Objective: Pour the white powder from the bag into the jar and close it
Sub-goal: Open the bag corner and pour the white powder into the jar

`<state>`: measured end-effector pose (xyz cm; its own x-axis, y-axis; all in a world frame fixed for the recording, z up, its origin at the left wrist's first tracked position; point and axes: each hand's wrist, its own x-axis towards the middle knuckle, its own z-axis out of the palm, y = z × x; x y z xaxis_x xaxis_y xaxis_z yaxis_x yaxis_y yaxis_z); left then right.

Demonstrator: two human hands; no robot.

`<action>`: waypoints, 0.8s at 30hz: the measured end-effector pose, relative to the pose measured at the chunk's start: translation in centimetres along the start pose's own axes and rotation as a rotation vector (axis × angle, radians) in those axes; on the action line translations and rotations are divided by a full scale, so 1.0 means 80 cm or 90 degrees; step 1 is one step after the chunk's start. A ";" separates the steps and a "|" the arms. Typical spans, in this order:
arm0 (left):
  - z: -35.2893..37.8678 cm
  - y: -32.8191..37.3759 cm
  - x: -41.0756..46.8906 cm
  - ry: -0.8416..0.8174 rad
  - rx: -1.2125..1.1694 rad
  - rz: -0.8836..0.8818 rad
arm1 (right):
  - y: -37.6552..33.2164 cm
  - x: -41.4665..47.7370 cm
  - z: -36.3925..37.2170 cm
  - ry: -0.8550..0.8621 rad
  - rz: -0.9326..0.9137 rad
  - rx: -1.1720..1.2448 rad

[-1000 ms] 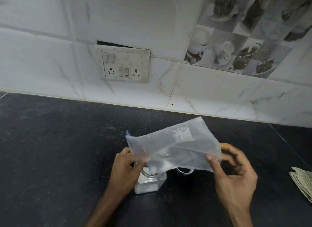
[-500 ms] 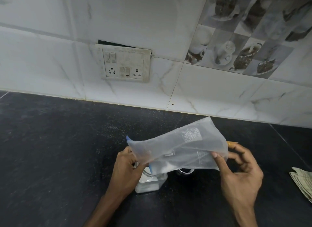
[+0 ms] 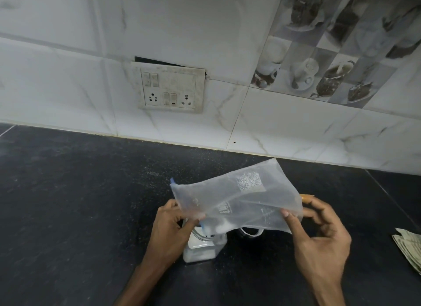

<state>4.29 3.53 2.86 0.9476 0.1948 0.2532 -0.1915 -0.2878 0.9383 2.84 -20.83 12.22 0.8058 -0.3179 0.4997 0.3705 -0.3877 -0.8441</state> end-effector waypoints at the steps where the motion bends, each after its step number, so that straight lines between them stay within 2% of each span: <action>1: 0.000 0.000 0.001 0.006 -0.002 -0.001 | 0.000 0.000 0.001 0.006 -0.001 0.001; 14: 0.000 -0.002 0.002 -0.021 0.005 -0.018 | -0.003 -0.002 0.001 0.008 -0.015 0.002; 24: 0.003 -0.006 -0.001 -0.001 0.005 -0.005 | -0.001 -0.003 -0.001 -0.008 -0.011 -0.008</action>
<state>4.40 3.42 2.35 0.9496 0.1957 0.2449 -0.1816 -0.2934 0.9386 2.63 -20.79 12.16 0.8056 -0.2998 0.5110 0.3783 -0.4035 -0.8331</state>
